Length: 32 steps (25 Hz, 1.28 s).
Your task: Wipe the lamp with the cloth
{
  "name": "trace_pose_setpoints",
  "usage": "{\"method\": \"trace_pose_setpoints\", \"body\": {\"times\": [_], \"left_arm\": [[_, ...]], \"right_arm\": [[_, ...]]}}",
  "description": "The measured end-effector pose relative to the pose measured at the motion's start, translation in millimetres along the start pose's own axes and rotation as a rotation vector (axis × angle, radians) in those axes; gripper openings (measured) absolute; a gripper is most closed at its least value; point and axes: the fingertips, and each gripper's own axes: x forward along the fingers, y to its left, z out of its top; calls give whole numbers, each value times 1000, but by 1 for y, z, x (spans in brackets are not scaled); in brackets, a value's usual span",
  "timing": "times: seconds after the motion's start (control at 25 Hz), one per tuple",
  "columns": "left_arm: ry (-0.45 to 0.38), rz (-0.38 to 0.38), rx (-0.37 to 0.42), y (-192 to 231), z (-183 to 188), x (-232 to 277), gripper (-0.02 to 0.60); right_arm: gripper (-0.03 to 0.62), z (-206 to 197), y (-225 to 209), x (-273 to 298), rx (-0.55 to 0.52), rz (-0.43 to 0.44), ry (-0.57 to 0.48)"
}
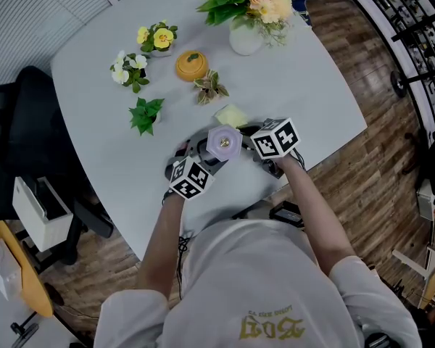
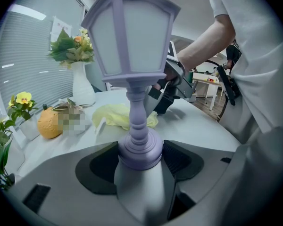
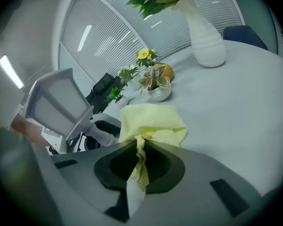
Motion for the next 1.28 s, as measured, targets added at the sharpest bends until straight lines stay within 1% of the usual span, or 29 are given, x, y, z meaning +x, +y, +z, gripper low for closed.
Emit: {"method": "trace_pose_setpoints", "body": {"times": [0.32,0.52,0.68,1.04,1.28], "left_arm": [[1,-1,-2,0,0,0,305],[0,1,-1,0,0,0,305],[1,1,0,0,0,0,305],[4,1,-2,0,0,1,305],[6,2,-2,0,-2,1,305]], "right_arm": [[43,3,5,-1,12,32,-15],[43,2,18,-2,0,98,-14],[43,-1,21,-2,3,105,-5],[43,-20,33,-5,-16,121,51],[43,-41,52,2,-62,135,128]]}}
